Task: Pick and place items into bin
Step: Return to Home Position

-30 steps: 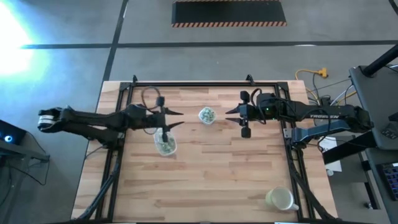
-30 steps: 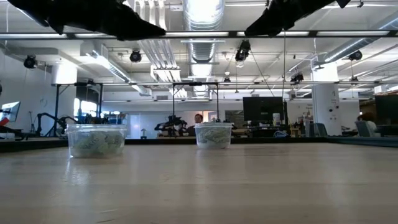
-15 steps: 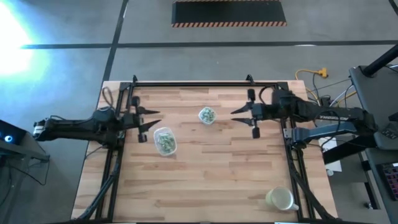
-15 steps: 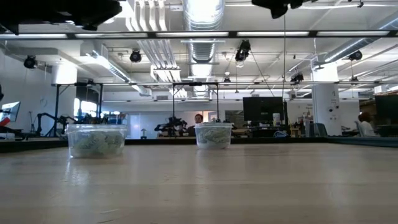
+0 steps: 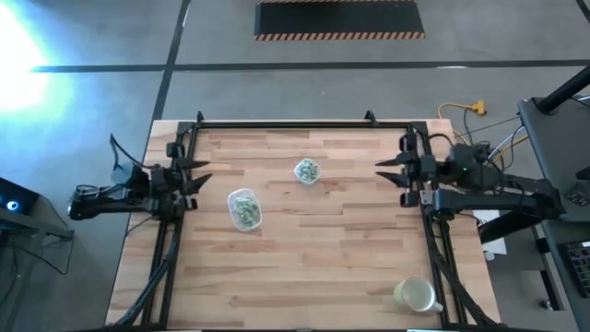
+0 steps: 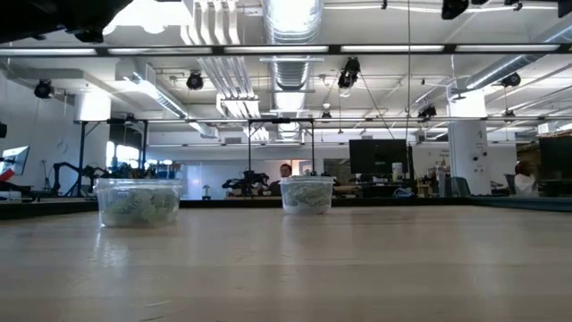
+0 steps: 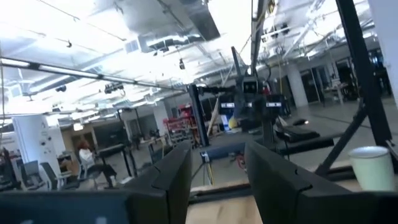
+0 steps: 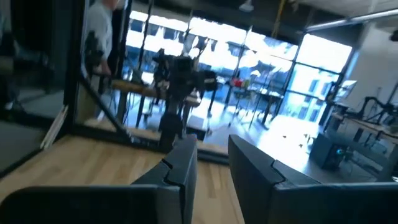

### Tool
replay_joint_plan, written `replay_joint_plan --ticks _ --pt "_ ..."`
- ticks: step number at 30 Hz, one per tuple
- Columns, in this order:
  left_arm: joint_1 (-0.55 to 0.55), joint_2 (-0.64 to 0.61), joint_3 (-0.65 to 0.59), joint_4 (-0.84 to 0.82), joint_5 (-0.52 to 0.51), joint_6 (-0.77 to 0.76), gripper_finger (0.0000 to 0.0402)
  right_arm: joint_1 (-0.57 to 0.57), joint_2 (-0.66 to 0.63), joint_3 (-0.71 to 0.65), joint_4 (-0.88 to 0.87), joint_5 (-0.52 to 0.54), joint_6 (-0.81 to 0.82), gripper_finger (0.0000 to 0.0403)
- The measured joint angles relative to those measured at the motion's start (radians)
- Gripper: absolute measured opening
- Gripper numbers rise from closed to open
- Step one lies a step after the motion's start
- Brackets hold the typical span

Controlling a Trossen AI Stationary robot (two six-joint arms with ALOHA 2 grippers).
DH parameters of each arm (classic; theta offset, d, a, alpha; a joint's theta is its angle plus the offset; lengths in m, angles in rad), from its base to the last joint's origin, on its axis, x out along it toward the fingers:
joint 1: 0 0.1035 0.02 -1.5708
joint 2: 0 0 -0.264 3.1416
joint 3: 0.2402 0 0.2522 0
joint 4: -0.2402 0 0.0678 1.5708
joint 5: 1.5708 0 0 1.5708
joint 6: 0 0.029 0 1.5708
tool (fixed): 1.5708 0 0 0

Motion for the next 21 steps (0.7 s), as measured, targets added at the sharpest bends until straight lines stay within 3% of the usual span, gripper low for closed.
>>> replay_joint_plan --ticks 6,13,18,21 --pt "0.000 -0.065 0.000 -0.052 0.000 -0.003 0.0132 -0.052 -0.124 -0.126 0.106 0.002 0.082 0.0088" --pt "0.000 -0.058 0.007 -0.072 0.000 -0.008 0.0132 -0.073 -0.145 -0.198 0.201 0.001 0.174 0.0089" --pt "0.000 -0.064 0.006 -0.072 0.000 -0.025 0.0132 -0.067 -0.105 -0.326 0.497 -0.073 0.258 0.0081" --pt "0.000 -0.064 0.006 -0.071 0.004 -0.026 0.0132 -0.068 -0.100 -0.375 0.571 -0.079 0.288 0.0078"
